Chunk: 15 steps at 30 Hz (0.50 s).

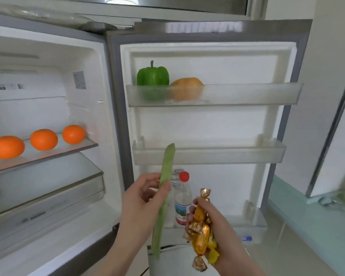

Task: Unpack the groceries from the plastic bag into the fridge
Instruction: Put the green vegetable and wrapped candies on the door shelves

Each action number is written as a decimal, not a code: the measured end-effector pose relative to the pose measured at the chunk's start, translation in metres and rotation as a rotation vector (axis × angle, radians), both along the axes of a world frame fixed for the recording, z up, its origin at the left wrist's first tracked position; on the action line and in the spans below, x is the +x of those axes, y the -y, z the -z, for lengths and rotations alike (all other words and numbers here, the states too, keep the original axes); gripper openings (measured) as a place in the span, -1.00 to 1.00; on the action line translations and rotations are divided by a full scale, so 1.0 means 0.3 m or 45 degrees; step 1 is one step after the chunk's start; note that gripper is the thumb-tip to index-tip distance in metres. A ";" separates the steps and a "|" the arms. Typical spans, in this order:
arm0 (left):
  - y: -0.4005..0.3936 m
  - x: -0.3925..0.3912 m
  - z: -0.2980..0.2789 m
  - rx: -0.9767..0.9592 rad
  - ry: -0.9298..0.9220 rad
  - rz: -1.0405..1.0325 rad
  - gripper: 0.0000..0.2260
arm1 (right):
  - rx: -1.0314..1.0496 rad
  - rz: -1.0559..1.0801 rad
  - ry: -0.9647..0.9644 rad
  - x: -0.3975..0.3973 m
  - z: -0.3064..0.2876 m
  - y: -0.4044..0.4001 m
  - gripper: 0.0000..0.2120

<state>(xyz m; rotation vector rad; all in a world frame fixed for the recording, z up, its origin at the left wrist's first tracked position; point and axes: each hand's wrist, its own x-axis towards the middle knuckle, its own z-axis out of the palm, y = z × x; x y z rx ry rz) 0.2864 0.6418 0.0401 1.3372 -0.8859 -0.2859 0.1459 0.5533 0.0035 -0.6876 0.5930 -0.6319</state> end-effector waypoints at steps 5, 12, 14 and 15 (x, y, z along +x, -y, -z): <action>0.092 0.007 -0.089 -0.026 0.110 0.093 -0.90 | -0.066 0.159 0.071 -0.032 -0.185 0.018 -0.84; 0.137 0.052 -0.270 -0.022 0.365 0.232 -0.90 | -0.173 0.286 0.162 -0.059 -0.397 0.082 -0.83; 0.143 0.066 -0.351 -0.038 0.465 0.273 -0.90 | -0.172 0.285 0.211 -0.070 -0.437 0.093 -0.83; 0.147 0.072 -0.396 -0.047 0.526 0.298 -0.89 | -0.170 0.286 0.228 -0.076 -0.453 0.094 -0.83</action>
